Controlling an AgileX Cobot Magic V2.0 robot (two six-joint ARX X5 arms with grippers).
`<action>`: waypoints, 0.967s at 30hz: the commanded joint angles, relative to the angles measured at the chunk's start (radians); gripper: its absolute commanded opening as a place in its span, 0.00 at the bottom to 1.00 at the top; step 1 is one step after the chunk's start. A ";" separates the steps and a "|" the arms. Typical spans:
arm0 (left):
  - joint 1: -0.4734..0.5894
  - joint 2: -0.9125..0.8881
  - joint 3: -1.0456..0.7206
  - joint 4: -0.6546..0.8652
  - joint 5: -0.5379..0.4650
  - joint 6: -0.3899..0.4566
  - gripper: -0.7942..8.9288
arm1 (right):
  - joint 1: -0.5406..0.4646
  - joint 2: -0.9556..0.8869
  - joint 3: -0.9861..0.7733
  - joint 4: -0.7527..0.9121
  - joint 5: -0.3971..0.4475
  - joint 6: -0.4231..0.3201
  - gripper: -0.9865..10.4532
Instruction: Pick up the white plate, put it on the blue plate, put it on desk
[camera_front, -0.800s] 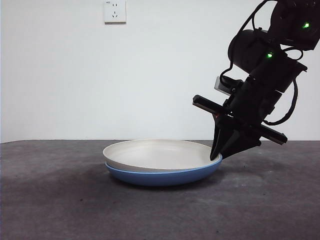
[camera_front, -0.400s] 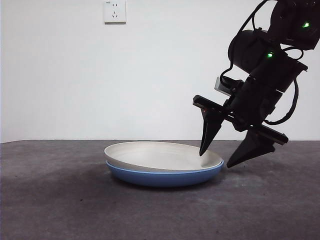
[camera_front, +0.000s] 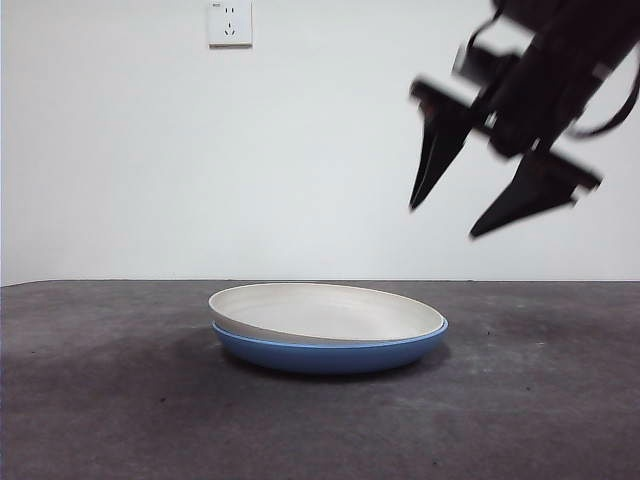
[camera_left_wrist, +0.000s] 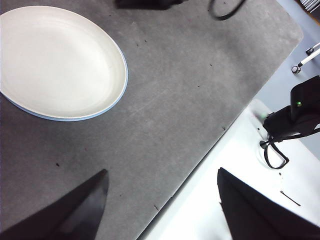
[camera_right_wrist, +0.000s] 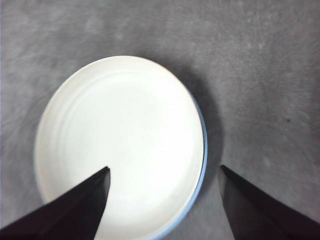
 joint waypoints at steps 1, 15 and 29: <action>-0.005 0.002 0.010 0.008 0.002 0.018 0.43 | 0.014 -0.102 0.021 -0.080 -0.004 -0.094 0.39; -0.005 0.002 0.010 0.016 0.001 0.018 0.43 | 0.083 -0.517 0.021 -0.502 -0.090 -0.189 0.39; -0.005 0.002 0.010 0.015 0.001 0.018 0.43 | 0.134 -0.643 0.021 -0.637 -0.088 -0.189 0.39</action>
